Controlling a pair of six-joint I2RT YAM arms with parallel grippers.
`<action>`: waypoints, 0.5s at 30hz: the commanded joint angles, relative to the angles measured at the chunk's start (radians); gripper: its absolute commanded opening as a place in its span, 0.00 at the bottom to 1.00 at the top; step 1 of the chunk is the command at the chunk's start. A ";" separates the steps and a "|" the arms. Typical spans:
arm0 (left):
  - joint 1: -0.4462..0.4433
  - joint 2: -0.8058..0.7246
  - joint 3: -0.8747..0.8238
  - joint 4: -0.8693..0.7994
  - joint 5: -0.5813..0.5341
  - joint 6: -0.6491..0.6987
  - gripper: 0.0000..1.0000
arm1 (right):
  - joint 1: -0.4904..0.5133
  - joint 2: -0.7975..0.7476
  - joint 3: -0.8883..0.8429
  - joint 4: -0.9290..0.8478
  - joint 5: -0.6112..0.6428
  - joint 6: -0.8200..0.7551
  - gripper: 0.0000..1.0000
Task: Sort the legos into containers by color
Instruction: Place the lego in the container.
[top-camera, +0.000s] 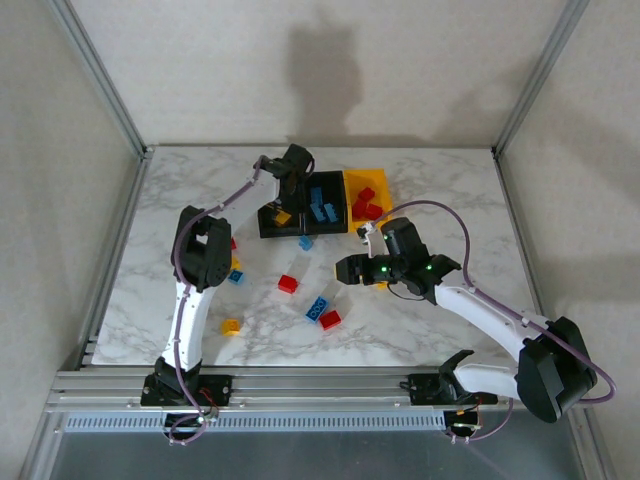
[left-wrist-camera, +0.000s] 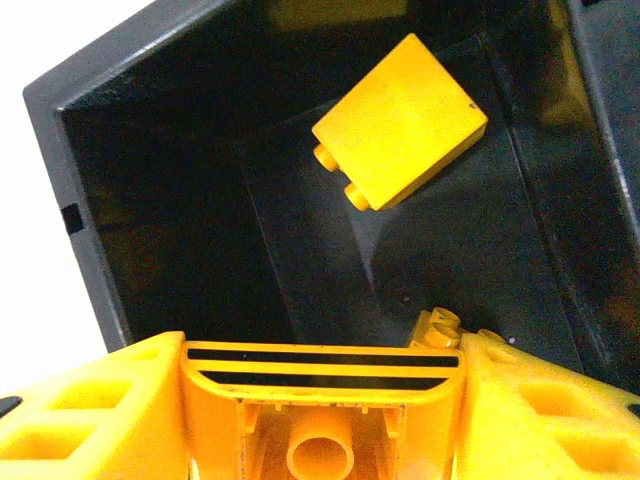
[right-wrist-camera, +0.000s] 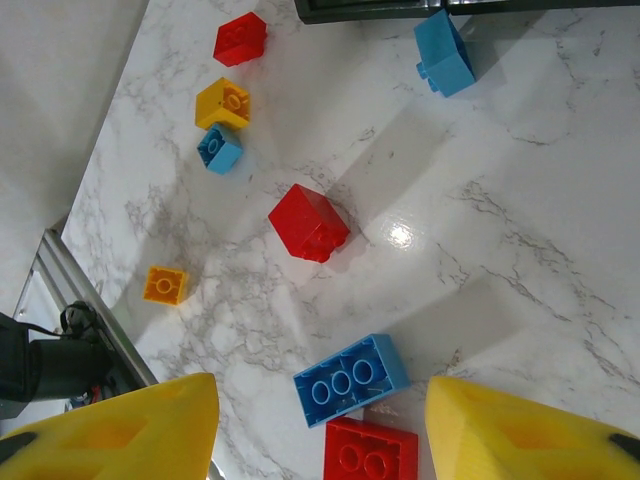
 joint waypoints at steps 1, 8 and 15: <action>0.002 0.011 0.027 -0.001 0.017 0.019 0.61 | 0.005 -0.014 0.004 -0.016 0.011 0.010 0.57; 0.002 0.003 0.024 -0.003 0.009 0.013 0.66 | 0.005 -0.011 0.005 -0.013 0.007 0.010 0.57; 0.002 -0.011 0.029 0.001 0.012 0.011 0.71 | 0.005 -0.016 0.002 -0.011 0.004 0.007 0.57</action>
